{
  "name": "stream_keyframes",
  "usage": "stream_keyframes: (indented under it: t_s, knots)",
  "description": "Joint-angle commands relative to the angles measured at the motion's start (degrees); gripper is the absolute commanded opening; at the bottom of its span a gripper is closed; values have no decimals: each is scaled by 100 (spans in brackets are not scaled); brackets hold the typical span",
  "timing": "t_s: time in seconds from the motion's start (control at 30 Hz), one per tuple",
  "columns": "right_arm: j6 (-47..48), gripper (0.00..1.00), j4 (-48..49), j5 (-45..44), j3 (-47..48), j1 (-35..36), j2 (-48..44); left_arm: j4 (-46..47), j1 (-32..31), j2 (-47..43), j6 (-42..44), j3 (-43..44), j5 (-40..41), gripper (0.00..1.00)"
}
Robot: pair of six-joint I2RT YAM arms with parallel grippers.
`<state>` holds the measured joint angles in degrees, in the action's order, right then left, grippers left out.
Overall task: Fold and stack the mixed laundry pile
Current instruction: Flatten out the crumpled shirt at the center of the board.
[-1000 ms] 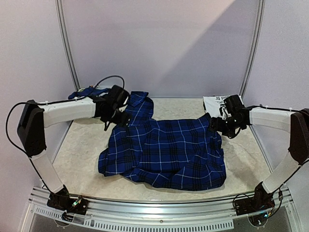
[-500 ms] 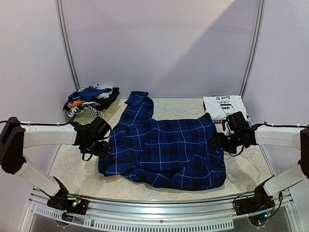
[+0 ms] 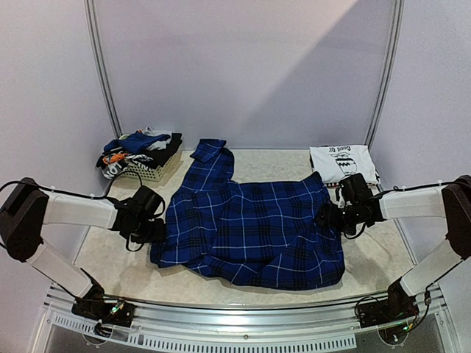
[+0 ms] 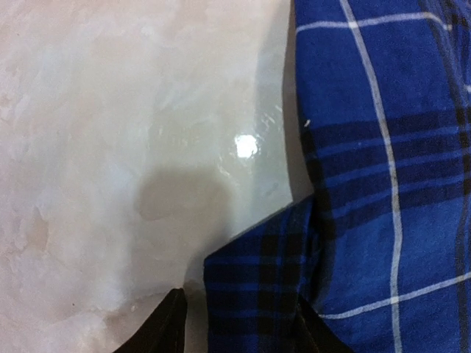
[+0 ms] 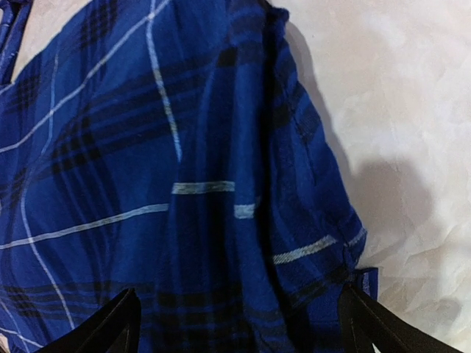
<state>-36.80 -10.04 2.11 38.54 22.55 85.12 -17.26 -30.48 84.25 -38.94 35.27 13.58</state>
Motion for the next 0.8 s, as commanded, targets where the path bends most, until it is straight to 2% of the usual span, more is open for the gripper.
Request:
stream_keyframes:
  t_s: [0.0,0.13,0.23,0.33,0.4,0.6,0.67,0.77]
  knots:
    - [85,94,133,-389,172,8,257,362,51,118,-75,-179,-248,42]
    - [75,97,-61,-910,273,13,370,322,49,19,-29,-191,-86,29]
    - [86,91,-139,-1119,319,11,429,367,57,4,-11,-204,-38,16]
    - [136,74,-105,-1070,333,11,552,439,55,36,19,-213,13,5]
    - [168,59,-35,-955,329,8,656,487,59,87,43,-207,23,0]
    - [238,12,4,-764,415,13,822,520,52,0,107,-117,69,0]
    - [289,2,-161,-800,549,6,735,322,51,-182,165,-11,176,0]
    - [362,0,-575,-807,786,11,524,-109,42,-575,284,206,295,0]
